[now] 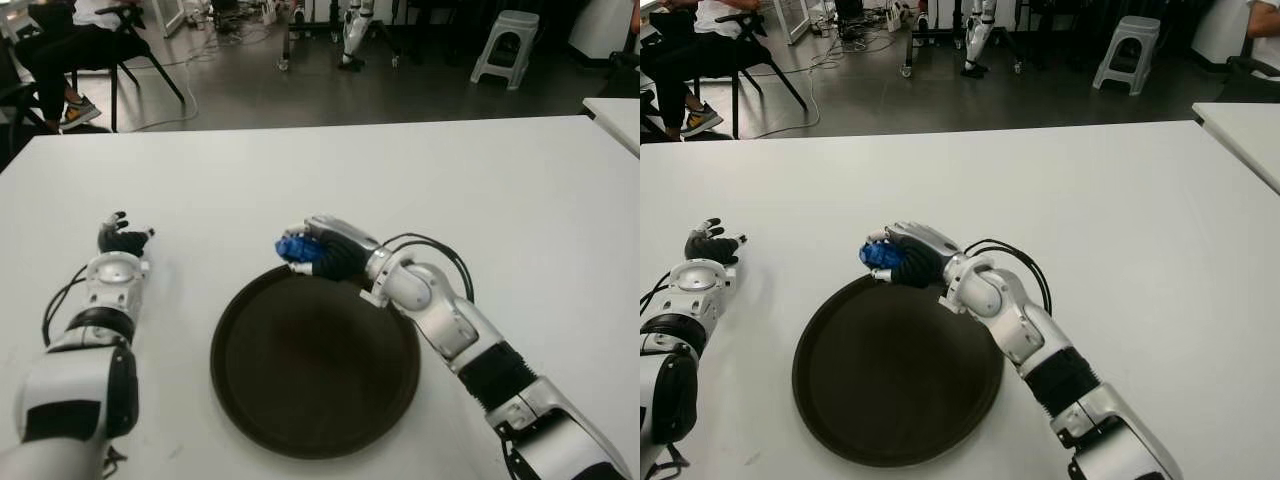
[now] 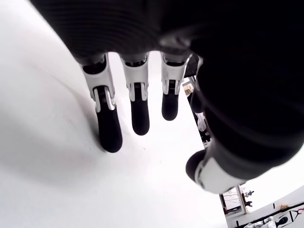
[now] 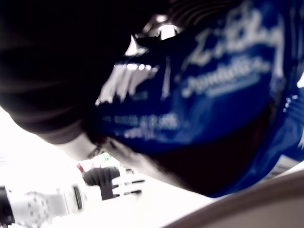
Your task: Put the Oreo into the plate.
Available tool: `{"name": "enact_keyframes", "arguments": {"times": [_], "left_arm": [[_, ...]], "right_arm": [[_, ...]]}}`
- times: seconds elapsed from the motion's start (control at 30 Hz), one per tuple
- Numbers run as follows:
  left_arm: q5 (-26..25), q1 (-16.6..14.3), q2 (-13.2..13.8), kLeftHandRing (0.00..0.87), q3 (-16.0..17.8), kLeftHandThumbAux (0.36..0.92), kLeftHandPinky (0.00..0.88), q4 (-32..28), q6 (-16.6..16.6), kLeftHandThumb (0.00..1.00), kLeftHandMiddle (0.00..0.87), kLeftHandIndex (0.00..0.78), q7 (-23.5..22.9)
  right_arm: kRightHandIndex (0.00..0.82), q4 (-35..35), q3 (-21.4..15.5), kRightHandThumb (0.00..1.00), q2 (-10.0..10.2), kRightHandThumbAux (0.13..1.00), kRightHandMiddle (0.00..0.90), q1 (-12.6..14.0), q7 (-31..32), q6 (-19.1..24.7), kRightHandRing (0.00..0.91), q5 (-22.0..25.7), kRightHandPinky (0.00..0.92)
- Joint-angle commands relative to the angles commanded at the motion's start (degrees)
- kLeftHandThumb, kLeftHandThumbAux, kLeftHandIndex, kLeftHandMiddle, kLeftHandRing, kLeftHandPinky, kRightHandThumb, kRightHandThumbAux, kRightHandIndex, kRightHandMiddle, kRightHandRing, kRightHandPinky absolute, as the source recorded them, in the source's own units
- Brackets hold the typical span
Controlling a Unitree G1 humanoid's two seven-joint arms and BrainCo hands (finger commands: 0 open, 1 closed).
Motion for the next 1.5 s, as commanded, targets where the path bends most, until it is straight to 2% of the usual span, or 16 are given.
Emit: {"name": "enact_keyframes", "arguments": {"times": [0.13,0.33,0.53,0.8,1.1,1.5], "left_arm": [[-0.1,0.0,0.0,0.153,0.1,0.78,0.176,0.0,-0.1,0.324,0.13,0.085,0.0],[-0.2,-0.1,-0.1,0.153,0.2,0.783,0.17,0.0,0.1,0.338,0.129,0.09,0.2],[0.2,-0.2,0.0,0.151,-0.2,0.779,0.173,-0.1,0.3,0.317,0.122,0.085,0.4],[0.1,0.2,0.1,0.173,-0.1,0.778,0.214,0.1,-0.1,0.369,0.138,0.113,0.2],[0.1,0.1,0.1,0.169,-0.1,0.776,0.199,0.0,-0.2,0.323,0.134,0.093,0.2],[-0.2,0.1,0.0,0.172,0.1,0.79,0.205,0.0,-0.4,0.335,0.137,0.098,0.1]], "right_arm": [[0.413,-1.9,0.0,0.85,-0.6,0.674,0.543,1.6,3.4,2.1,0.828,1.1,0.81],[0.412,-3.3,-0.5,0.85,-0.9,0.674,0.545,2.8,4.7,2.9,0.829,1.5,0.808],[0.412,-3.6,-0.8,0.85,-1.2,0.674,0.544,3.3,5.1,2.4,0.829,1.8,0.81],[0.416,-3.5,-0.6,0.85,-1.9,0.673,0.54,3.3,5.0,2.2,0.824,1.2,0.807],[0.413,-3.9,-0.4,0.851,-2.2,0.674,0.541,3.6,5.1,2.7,0.822,1.0,0.807],[0.414,-4.3,-0.7,0.85,-2.4,0.674,0.537,4.1,5.8,2.6,0.821,1.6,0.8]]}}
